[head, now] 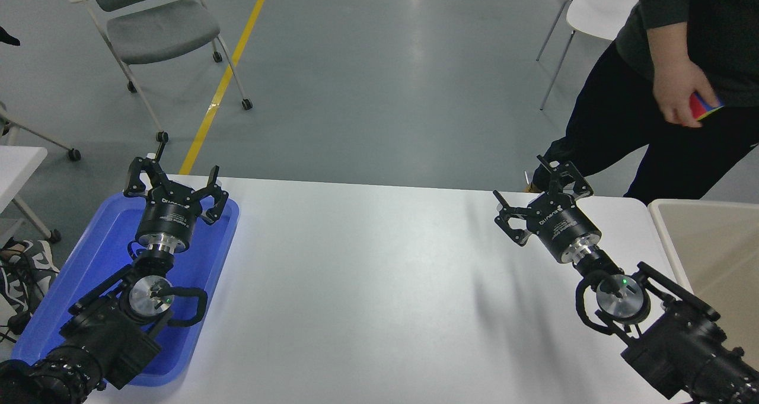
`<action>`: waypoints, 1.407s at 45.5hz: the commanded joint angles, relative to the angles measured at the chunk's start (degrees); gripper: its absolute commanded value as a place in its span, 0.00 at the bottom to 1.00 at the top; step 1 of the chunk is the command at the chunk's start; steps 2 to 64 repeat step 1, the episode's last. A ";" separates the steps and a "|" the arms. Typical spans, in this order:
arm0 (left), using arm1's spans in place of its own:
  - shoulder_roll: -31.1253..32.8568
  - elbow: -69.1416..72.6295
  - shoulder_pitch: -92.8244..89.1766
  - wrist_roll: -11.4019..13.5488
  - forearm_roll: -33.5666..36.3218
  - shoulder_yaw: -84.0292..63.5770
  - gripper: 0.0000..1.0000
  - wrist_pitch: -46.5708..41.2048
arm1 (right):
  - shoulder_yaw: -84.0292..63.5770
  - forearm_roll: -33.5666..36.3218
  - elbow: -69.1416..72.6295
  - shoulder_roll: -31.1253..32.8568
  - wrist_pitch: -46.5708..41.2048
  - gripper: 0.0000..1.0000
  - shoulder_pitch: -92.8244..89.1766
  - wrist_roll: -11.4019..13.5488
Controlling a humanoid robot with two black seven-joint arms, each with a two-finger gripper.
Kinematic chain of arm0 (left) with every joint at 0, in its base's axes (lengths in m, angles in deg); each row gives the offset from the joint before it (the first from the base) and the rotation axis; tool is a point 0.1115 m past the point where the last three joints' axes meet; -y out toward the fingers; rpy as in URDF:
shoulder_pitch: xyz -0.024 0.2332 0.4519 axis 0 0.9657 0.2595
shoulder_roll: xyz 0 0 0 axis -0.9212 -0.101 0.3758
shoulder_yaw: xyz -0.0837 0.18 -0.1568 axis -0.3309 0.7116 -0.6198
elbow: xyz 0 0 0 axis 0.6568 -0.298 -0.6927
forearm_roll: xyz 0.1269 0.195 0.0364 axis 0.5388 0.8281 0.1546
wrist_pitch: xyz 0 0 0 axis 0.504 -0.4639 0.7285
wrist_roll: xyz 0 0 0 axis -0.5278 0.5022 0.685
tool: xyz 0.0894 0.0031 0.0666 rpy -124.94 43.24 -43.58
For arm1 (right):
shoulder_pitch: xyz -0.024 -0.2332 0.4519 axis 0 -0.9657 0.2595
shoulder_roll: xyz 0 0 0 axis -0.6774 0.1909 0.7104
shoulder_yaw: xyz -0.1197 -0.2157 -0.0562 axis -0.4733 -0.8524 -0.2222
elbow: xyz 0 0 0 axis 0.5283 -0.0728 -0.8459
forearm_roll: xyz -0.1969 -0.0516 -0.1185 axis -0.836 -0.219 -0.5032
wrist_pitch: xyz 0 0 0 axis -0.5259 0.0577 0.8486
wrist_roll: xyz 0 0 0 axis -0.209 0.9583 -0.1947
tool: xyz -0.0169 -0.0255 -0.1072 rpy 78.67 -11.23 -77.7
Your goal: Pick up paper ball place in dustbin
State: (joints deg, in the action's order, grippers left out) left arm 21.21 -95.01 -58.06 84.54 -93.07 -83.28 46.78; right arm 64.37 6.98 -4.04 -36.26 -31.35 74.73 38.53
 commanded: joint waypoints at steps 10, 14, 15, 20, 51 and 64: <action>0.00 0.00 0.00 0.00 0.00 0.00 1.00 0.00 | 0.37 0.15 -1.04 -0.16 -4.32 1.00 -1.97 -0.24; 0.00 0.00 0.00 0.00 0.00 0.00 1.00 0.00 | 0.37 0.15 -1.04 -0.16 -4.32 1.00 -1.97 -0.24; 0.00 0.00 0.00 0.00 0.00 0.00 1.00 0.00 | 0.37 0.15 -1.04 -0.16 -4.32 1.00 -1.97 -0.24; 0.00 0.00 0.00 0.00 0.00 0.00 1.00 0.00 | 0.37 0.15 -1.04 -0.16 -4.32 1.00 -1.97 -0.24; 0.00 0.00 0.00 0.00 0.00 0.00 1.00 0.00 | 0.37 0.15 -1.04 -0.16 -4.32 1.00 -1.97 -0.24; 0.00 0.00 0.00 0.00 0.00 0.00 1.00 0.00 | 0.37 0.15 -1.04 -0.16 -4.32 1.00 -1.97 -0.24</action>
